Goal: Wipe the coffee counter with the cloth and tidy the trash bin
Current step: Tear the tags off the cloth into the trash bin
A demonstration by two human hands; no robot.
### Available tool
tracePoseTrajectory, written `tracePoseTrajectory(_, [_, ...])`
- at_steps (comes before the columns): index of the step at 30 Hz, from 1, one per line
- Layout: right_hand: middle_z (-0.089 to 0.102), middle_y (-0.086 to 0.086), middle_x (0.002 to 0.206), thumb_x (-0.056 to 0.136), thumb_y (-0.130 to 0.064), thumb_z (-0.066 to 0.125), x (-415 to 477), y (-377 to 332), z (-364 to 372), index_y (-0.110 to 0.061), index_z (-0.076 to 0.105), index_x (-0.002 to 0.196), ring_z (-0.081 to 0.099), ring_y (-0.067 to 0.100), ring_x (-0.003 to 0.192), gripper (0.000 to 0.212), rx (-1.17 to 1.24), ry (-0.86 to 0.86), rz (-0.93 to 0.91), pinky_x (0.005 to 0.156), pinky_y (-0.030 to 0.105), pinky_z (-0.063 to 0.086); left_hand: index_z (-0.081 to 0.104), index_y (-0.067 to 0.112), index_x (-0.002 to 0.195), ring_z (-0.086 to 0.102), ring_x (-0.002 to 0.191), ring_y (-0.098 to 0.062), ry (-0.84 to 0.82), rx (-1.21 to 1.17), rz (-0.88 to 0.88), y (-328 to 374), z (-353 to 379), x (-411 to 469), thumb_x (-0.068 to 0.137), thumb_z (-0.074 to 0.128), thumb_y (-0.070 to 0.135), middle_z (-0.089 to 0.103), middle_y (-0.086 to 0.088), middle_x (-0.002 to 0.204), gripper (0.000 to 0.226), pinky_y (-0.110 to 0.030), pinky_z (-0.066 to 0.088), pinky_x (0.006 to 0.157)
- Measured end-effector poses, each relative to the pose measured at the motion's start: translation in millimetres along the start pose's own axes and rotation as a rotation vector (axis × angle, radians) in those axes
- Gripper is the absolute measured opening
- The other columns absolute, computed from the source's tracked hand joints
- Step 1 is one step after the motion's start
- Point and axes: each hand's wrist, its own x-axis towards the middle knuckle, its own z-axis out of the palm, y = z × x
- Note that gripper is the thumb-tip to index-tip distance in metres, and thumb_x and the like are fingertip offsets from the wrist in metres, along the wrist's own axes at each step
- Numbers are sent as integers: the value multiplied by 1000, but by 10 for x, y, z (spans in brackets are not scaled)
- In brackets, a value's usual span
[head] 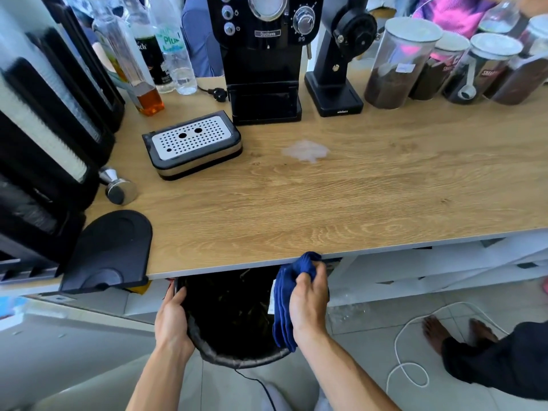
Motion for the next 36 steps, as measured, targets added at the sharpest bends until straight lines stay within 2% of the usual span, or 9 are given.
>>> tracePoseTrajectory(2, [56,-4,69,88,-5,38,-53,-17,72,-20,49,91,52,0,57,19,-63,-41,-68,55,11,39,57,30,131,64,109,-29,-20,7,1,0,-12,-1,97,47,18,67,-6,124,38,-45,51,94])
tracePoseTrajectory(3, [53,-4,64,88,-4,38,-80,-30,105,-20,48,88,49,-1,49,19,-75,-80,-82,48,9,37,57,29,132,64,110,-29,-21,9,3,2,-16,-2,97,47,18,66,-7,125,38,-46,50,96])
tracePoseTrajectory(8, [53,0,66,88,-9,35,-140,7,198,-27,44,80,42,5,45,21,-160,-250,-60,45,17,34,56,28,133,62,113,-30,-16,-7,1,13,-29,-2,97,46,16,65,-8,127,39,-50,46,103])
tracePoseTrajectory(13, [63,6,85,90,-7,34,-184,56,306,-24,49,93,53,18,61,23,-234,-504,51,53,19,43,56,30,133,64,110,-29,4,-23,-9,28,-27,-40,97,48,17,66,-6,125,39,-50,46,103])
tracePoseTrajectory(18, [55,-3,66,87,-4,35,-287,152,146,-28,54,80,47,7,52,32,-61,-318,67,53,24,39,57,29,132,65,107,-28,11,-36,-8,88,-49,-62,97,48,16,68,-6,121,39,-49,48,99])
tracePoseTrajectory(25, [54,3,71,84,0,36,-247,68,87,-28,56,82,49,14,60,34,90,-66,33,58,30,42,65,33,118,73,86,-22,7,-62,-9,98,-67,-56,98,45,16,77,-1,97,33,-35,56,70])
tracePoseTrajectory(28, [53,-4,64,85,-2,37,-209,0,237,-24,53,79,45,3,49,29,35,-67,8,49,17,38,69,35,106,74,80,-19,10,-72,-4,101,-96,-71,97,47,16,78,1,93,31,-34,56,69])
tracePoseTrajectory(33, [51,-4,64,87,-1,35,-283,-12,389,-22,50,78,45,5,52,27,-13,-182,-64,56,25,39,65,31,121,73,89,-23,33,-88,-23,153,-180,-67,96,48,17,77,-1,101,33,-41,56,82])
tracePoseTrajectory(36, [52,-4,61,88,-2,35,-335,-10,498,-20,50,80,43,2,45,25,-39,-262,-67,48,17,37,67,32,115,74,83,-20,32,-99,-11,158,-218,-52,96,48,15,77,0,95,32,-37,57,76])
